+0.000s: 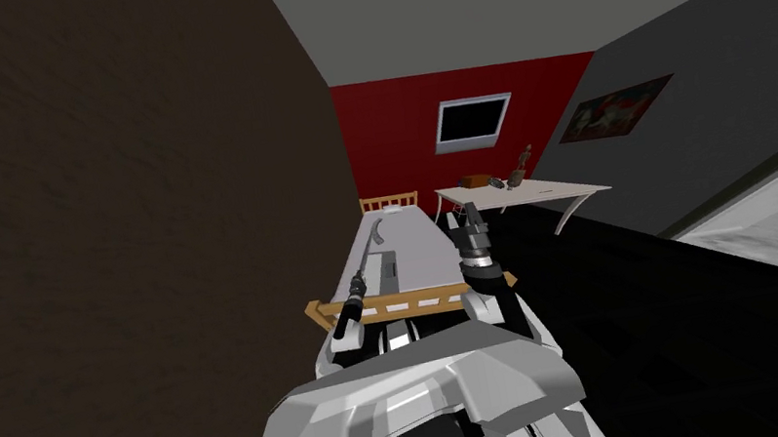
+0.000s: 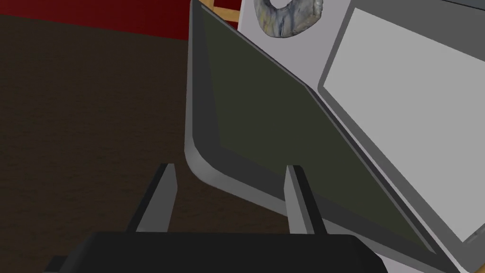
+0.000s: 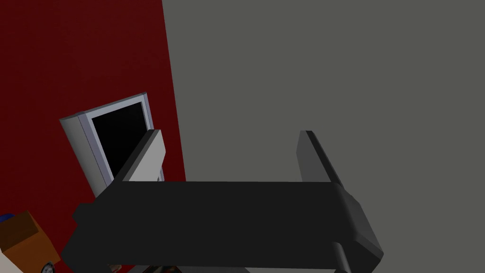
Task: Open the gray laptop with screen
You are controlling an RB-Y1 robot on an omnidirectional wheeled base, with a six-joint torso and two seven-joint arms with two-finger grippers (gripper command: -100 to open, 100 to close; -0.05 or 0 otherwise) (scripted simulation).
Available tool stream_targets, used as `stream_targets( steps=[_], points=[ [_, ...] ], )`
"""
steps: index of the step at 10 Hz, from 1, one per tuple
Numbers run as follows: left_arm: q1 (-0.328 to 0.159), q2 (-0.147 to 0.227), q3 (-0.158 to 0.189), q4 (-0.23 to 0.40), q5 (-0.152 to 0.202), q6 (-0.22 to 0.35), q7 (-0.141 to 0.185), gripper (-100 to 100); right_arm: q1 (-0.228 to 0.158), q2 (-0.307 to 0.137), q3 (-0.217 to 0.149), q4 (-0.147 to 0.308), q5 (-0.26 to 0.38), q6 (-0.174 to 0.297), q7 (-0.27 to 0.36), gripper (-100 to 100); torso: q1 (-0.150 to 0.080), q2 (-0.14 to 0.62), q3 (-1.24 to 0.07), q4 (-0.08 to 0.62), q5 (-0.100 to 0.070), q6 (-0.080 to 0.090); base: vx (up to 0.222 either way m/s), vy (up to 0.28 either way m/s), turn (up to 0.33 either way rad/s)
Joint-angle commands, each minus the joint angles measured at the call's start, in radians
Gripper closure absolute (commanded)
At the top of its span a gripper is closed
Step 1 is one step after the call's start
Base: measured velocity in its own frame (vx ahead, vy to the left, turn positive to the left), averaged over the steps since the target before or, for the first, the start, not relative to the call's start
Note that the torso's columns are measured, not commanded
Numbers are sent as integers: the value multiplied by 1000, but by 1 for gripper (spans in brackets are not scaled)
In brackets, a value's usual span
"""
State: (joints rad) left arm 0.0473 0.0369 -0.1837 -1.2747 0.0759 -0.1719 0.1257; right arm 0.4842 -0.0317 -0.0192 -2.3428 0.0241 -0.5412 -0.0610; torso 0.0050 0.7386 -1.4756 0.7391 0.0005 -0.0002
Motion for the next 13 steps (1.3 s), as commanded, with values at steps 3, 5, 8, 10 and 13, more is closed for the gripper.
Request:
stream_targets(
  steps=[3, 5, 8, 10, 13],
  points=[
    [13, 18, 24, 92, -48, -111, -67, 100, 0, 0, 0, 0, 0, 0, 0, 0, -9, -1, -1, -1, -2, 0, 39, -159, 30],
    [17, 24, 32, 123, -64, -147, -89, 100, 0, 0, 0, 0, 0, 0, 0, 0, -4, 1, 1, 0, -1, 0, 23, -103, 6],
    [25, 36, 48, 184, -96, -221, -134, 100, 0, 0, 0, 0, 0, 0, 0, 0, -3, 3, 1, 0, -1, -1, 0, -71, 37],
    [34, 48, 64, 245, -128, -290, -179, 100, 0, 0, 0, 0, 0, 0, 0, 0, -8, 2, 1, 0, -2, 0, -29, -92, 69],
    [34, 48, 64, 245, -128, -295, -179, 100, 0, 0, 0, 0, 0, 0, 0, 0, -2, -1, -1, 0, 0, 0, -4, -9, 10]
  ],
)
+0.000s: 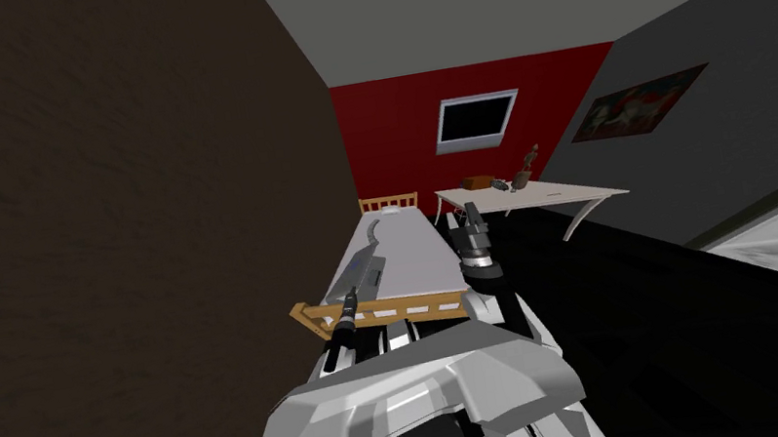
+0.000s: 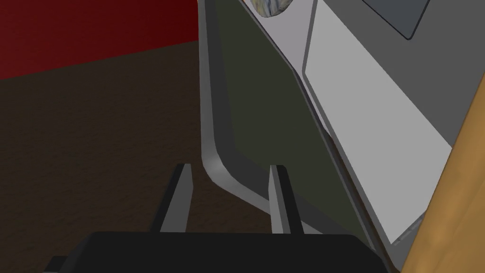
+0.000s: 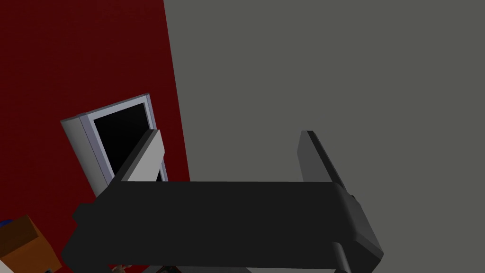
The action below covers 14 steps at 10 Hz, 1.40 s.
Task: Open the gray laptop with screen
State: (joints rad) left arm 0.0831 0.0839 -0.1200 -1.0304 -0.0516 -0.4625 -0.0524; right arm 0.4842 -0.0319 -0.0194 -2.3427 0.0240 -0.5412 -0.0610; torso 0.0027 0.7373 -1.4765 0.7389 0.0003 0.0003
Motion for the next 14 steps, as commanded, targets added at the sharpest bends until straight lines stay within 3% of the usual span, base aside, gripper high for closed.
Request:
stream_targets(
  steps=[1, 6, 7, 8, 9, 14],
  points=[
    [-2, 1, 1, 1, -1, -4, -1, 100, 0, 0, 0, 0, 0, 0, 0, 0, -2, 1, 0, 0, 0, -1, 4, 3, -15],
    [-2, 1, 1, 1, -1, -4, -1, 100, 0, 0, 0, 0, 0, 0, 0, 0, -3, 2, 1, 0, -1, 0, 1, 2, -5],
    [6, 3, 3, 21, -13, -33, -22, 100, 0, 0, 0, 0, 0, 0, 0, 0, -3, 2, 1, 0, -1, 0, -10, -12, 36],
    [-27, 5, 4, -11, -4, 33, -4, -100, 0, 0, 0, 0, 0, 0, 0, 0, -4, 3, 1, -1, -1, -1, -57, -4, 24],
    [-27, 5, 4, -11, -4, 33, -4, -100, 0, 0, 0, 0, 0, 0, 0, 0, -3, 4, 2, 0, -1, -1, -58, 8, -9],
    [-90, 16, 5, -77, 4, 157, 11, -100, 0, 0, 0, 0, 0, 0, 0, 0, -4, 2, 1, 0, -1, 0, -65, 7, 4]
  ],
)
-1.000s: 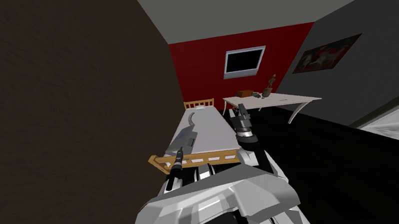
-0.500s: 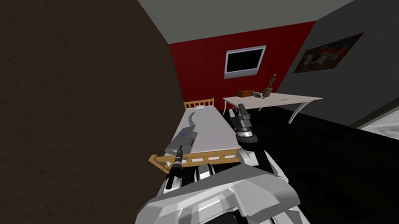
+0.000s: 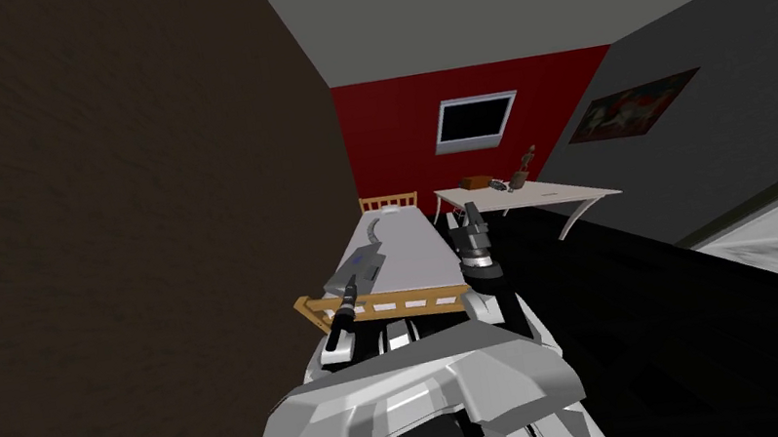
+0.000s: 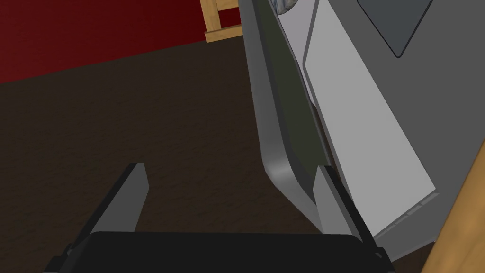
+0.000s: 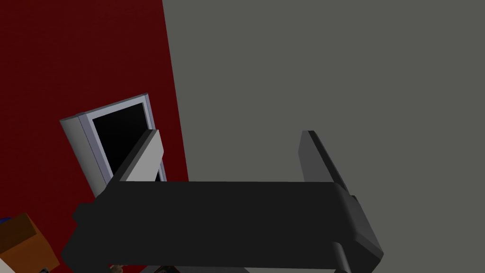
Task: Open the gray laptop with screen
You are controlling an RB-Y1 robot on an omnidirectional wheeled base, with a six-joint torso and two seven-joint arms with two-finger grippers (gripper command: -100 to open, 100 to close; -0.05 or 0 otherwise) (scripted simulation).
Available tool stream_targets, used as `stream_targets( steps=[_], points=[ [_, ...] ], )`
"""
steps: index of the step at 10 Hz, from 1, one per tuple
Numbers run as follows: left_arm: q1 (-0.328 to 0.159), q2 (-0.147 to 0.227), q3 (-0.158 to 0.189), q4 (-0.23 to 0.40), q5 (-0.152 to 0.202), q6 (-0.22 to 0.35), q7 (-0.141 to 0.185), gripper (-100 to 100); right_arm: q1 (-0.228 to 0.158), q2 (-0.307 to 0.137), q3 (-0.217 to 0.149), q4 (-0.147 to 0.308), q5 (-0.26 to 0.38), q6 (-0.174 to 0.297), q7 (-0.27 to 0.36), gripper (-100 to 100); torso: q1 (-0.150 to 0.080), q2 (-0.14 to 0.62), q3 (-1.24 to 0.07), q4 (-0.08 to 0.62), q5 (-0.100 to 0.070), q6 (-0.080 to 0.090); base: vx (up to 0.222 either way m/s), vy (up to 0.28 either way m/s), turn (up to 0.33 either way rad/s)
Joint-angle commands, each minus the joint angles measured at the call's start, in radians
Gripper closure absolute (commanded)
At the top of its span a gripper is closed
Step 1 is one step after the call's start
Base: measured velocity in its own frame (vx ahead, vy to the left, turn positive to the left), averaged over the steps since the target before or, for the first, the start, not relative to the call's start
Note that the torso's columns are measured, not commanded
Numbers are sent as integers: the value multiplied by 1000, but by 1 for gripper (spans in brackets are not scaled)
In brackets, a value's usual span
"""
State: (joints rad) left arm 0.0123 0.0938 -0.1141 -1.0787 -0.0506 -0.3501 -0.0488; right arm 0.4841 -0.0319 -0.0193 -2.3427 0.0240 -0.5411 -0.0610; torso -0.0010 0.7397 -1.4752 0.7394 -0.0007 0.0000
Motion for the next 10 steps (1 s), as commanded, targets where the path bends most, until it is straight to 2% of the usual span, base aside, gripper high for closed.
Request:
stream_targets(
  steps=[1, 3, 4, 5, 10],
  points=[
    [-32, 8, -1, -42, 4, 69, 10, -100, 0, 0, 0, 0, 0, 0, 0, 0, 0, 0, 0, 0, 0, 0, -72, 0, 9],
    [-57, 12, 0, -68, 7, 119, 16, -100, 0, 0, 0, 0, 0, 0, 0, 0, 0, 1, 0, 0, 0, 0, -77, 0, 4],
    [-40, 12, -3, -75, 6, 112, 15, -100, 0, 0, 0, 0, 0, 0, 0, 0, 1, 0, 0, 0, 0, 0, -36, 3, -3],
    [-42, 13, -3, -74, 7, 116, 16, 0, 0, 0, 0, 0, 0, 0, 0, 0, 1, -2, -1, -1, 0, 0, -8, 0, 1],
    [-40, 13, -3, -73, 7, 117, 16, 0, 0, 0, 0, 0, 0, 0, 0, 0, 1, -2, -1, -1, 1, 0, 0, 0, 0]
  ],
)
